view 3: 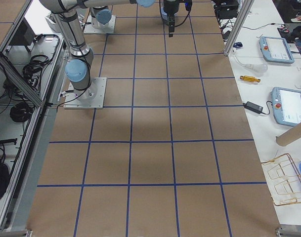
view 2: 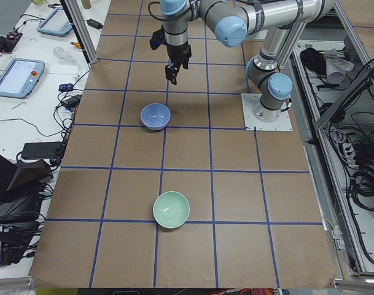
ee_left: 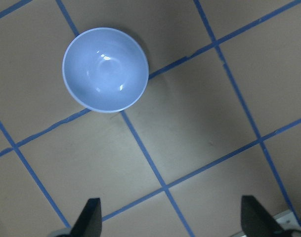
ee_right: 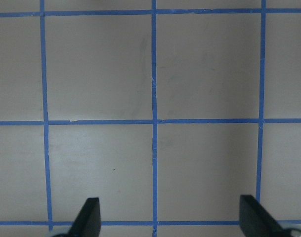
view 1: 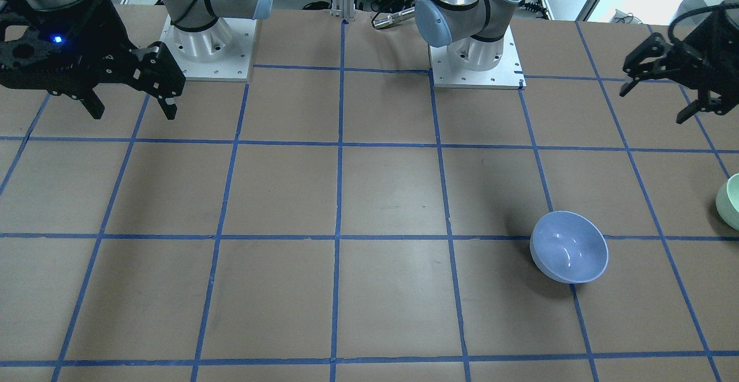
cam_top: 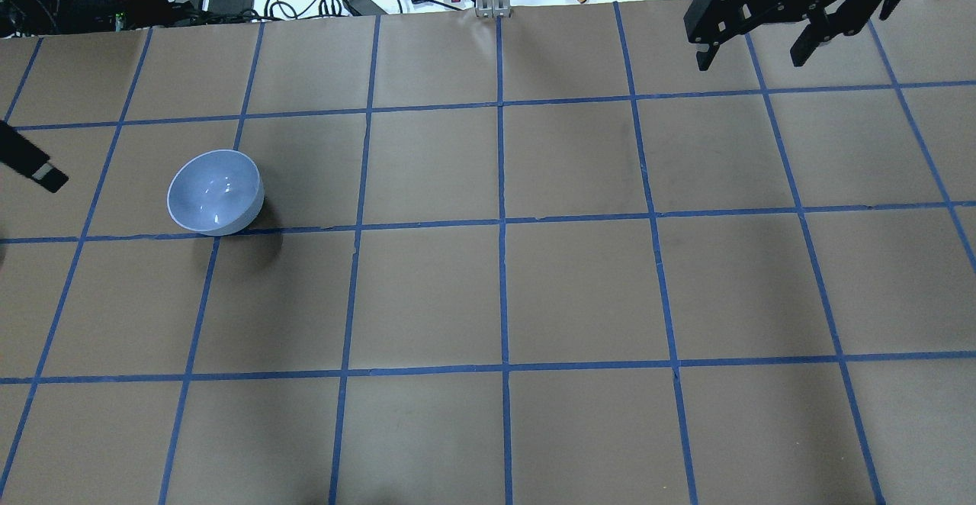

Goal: Stack green bowl on blue bowl
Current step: 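Move the left gripper back toward the robot, away from the blue bowl, then grasp the pale green bowl near the robot with the left gripper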

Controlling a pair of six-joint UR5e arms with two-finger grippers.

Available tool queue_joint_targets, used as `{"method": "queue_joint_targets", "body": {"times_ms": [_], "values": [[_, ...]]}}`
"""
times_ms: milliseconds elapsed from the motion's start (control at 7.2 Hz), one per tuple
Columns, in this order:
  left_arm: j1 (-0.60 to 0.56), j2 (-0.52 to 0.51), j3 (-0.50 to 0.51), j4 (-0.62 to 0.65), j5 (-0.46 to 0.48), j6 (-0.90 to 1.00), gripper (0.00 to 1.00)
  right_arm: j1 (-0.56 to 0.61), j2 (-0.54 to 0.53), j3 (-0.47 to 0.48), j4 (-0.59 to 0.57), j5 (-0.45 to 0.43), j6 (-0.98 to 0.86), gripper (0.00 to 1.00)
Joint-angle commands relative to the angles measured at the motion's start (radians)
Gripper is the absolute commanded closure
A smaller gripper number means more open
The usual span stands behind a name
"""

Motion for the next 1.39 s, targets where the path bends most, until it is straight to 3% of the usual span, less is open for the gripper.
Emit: {"method": "queue_joint_targets", "body": {"times_ms": [0, 278, 556, 833, 1250], "values": [[0.227, -0.109, -0.038, 0.145, 0.006, 0.468, 0.00, 0.000, 0.000, 0.000, 0.000, -0.001, 0.000, 0.00], [0.324, -0.235, -0.053, 0.373, 0.050, 0.909, 0.00, 0.000, -0.001, 0.000, 0.000, 0.000, 0.000, 0.00], [0.411, -0.351, -0.047, 0.524, 0.040, 1.275, 0.00, 0.000, 0.000, 0.000, 0.000, 0.000, 0.000, 0.00], [0.465, -0.451, -0.026, 0.694, 0.035, 1.444, 0.00, 0.000, 0.000, 0.000, 0.000, 0.000, 0.000, 0.00], [0.489, -0.556, 0.034, 0.709, -0.014, 1.459, 0.00, 0.000, 0.000, 0.000, 0.000, 0.000, 0.000, 0.00]]}}
